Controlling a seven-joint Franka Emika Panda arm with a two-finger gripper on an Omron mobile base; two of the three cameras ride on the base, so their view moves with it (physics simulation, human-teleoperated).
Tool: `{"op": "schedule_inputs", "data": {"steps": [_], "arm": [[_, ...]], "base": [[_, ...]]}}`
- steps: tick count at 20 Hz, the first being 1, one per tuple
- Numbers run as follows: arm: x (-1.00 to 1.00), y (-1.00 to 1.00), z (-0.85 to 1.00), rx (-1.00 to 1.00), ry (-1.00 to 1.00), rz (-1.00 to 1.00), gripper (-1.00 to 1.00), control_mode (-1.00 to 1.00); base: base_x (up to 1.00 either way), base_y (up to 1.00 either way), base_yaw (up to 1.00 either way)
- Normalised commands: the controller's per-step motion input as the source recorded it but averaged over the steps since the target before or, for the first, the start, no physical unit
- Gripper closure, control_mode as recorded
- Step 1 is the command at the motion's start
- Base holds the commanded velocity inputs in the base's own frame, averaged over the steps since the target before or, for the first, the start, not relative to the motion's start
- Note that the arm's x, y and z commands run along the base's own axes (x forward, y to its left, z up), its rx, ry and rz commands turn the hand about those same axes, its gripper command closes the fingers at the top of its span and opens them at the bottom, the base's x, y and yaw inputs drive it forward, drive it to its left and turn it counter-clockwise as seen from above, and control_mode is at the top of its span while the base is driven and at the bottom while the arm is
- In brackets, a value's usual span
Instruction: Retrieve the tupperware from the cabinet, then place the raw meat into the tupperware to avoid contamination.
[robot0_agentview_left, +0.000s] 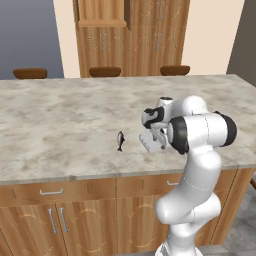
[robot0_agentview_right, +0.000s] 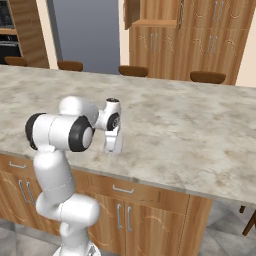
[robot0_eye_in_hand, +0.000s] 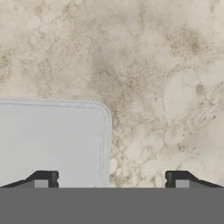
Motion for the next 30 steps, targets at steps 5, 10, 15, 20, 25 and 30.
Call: {"op": "schedule_inputs", "data": {"steps": [5,10,15,20,25,30], "arm": [[0.15,0.16,0.49,0.0,0.07,0.38,-1.0,-1.0],[0.16,0.41,0.46,-0.01,0.01,0.35,-1.0,-1.0],[0.41,0.55,0.09,-0.01,-0.02,0.24,-1.0,-1.0],[0.55,0.67,0.03,-0.03,-0.01,0.17,-1.0,-1.0],[0.65,0.79,-0.28,-0.05,0.01,0.02,-1.0,-1.0],[0.4,0.51,-0.16,-0.04,-0.04,-0.09,-1.0,-1.0]], "base": [[0.0,0.0,0.0],[0.0,0.0,0.0],[0.0,0.0,0.0],[0.0,0.0,0.0],[0.0,0.0,0.0],[0.0,0.0,0.0]]}}
